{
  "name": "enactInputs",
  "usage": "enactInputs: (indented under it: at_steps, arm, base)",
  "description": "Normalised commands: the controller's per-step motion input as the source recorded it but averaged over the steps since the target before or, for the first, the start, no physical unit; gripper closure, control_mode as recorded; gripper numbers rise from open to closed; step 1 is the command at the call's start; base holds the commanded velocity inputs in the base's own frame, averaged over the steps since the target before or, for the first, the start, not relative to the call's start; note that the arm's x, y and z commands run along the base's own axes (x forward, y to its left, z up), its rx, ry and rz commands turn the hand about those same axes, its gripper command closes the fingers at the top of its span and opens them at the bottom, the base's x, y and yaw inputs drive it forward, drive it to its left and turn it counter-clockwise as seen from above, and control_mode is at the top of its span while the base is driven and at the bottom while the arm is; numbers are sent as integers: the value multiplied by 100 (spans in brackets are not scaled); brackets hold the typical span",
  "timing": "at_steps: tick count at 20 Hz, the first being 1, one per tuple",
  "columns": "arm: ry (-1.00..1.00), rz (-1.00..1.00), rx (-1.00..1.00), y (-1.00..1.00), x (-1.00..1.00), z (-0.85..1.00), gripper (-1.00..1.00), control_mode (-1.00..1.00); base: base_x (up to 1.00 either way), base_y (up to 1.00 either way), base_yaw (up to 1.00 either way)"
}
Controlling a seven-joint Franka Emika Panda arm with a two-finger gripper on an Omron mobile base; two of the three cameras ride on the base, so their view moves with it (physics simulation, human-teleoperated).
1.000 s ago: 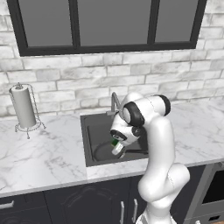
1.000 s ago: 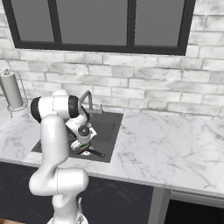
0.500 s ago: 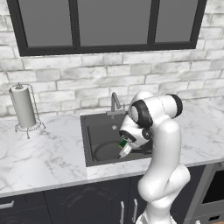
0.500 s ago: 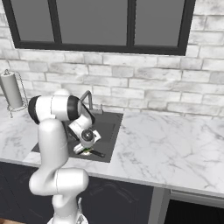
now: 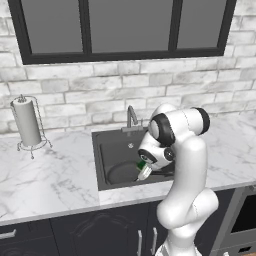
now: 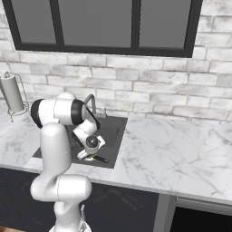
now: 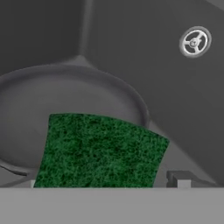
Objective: Pick the pan and sponge and place them into the sink. Then turn on the water.
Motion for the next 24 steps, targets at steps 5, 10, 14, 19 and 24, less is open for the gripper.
enactInputs:
  at_steps: [5, 10, 14, 19, 24]
  arm:
    - [-13, 17, 3, -21, 2, -8, -100, -100]
    - [-11, 6, 7, -16, 8, 11, -100, -100]
    - [-8, -6, 3, -15, 16, -4, -100, -100]
    - [-9, -16, 2, -6, 13, -13, -100, -100]
    - [-3, -17, 0, 9, 0, -54, -100, -100]
  base:
    - [0, 0, 0]
    - [0, 0, 0]
    - [0, 0, 0]
    - [0, 0, 0]
    - [0, 0, 0]
